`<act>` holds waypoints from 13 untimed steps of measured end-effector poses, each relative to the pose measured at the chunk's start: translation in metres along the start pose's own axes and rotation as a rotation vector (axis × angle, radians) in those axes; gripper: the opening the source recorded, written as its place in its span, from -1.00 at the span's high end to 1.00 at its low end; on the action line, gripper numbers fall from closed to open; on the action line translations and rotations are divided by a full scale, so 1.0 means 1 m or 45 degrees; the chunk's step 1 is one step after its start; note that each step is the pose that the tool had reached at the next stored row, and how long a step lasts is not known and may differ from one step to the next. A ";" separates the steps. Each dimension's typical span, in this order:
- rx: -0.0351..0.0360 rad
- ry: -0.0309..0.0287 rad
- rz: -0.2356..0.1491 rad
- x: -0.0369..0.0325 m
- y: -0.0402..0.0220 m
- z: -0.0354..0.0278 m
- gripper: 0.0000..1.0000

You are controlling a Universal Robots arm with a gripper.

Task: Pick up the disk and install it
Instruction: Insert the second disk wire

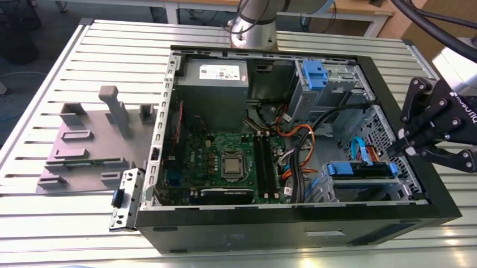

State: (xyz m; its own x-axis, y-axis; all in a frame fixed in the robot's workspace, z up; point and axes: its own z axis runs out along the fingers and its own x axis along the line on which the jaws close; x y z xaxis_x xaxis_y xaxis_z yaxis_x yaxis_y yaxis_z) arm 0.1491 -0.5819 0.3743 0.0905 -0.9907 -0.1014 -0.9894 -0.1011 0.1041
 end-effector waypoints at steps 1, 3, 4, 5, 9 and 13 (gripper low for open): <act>-0.0019 0.0019 -0.018 0.0000 0.0000 0.0000 0.79; -0.0051 0.0052 -0.049 0.0000 0.0000 0.0000 0.79; -0.0061 0.0064 -0.059 0.0000 0.0000 -0.0001 0.79; -0.0066 0.0071 -0.065 -0.0003 0.0000 -0.0001 0.79; -0.0075 0.0077 -0.073 -0.0053 -0.0005 0.0005 0.79; -0.0083 0.0086 -0.081 -0.0106 -0.0011 0.0009 0.79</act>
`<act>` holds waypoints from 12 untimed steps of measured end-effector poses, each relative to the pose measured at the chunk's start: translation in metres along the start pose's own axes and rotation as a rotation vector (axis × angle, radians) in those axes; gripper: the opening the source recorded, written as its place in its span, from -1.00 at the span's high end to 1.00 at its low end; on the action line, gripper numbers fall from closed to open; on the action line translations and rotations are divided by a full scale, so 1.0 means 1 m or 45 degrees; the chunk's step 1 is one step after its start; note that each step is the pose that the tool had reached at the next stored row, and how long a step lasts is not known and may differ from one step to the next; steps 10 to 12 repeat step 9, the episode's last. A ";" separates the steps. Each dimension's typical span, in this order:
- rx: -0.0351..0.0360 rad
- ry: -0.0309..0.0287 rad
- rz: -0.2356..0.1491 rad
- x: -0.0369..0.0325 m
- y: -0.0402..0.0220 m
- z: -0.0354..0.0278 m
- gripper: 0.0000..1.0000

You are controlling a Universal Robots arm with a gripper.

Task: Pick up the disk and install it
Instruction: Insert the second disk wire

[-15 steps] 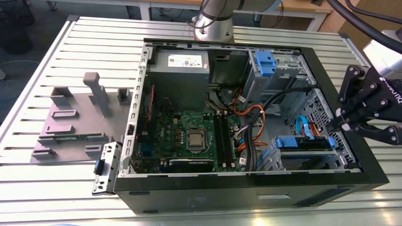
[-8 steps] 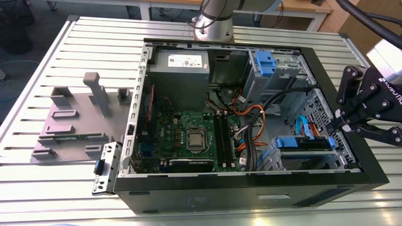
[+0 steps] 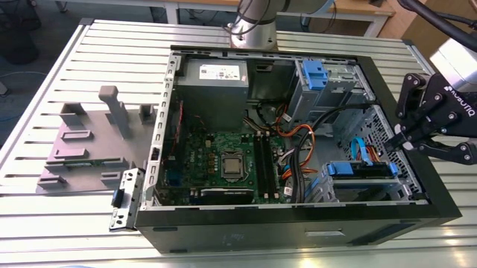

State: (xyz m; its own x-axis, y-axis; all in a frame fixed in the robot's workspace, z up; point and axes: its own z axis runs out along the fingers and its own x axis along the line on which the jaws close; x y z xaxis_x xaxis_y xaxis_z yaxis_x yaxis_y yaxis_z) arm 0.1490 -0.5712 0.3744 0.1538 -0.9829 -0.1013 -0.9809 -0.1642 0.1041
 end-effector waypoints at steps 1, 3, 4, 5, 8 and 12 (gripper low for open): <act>0.0000 -0.0002 0.000 -0.0005 -0.0001 0.0001 0.79; -0.0001 -0.0003 0.000 -0.0007 -0.0002 0.0002 0.79; -0.0001 -0.0001 0.000 -0.0009 -0.0002 0.0002 0.79; -0.0001 0.0000 0.000 -0.0011 -0.0002 0.0001 0.79; -0.0001 0.0000 0.000 -0.0013 -0.0002 0.0001 0.79; -0.0001 0.0000 0.000 -0.0013 -0.0002 0.0001 0.79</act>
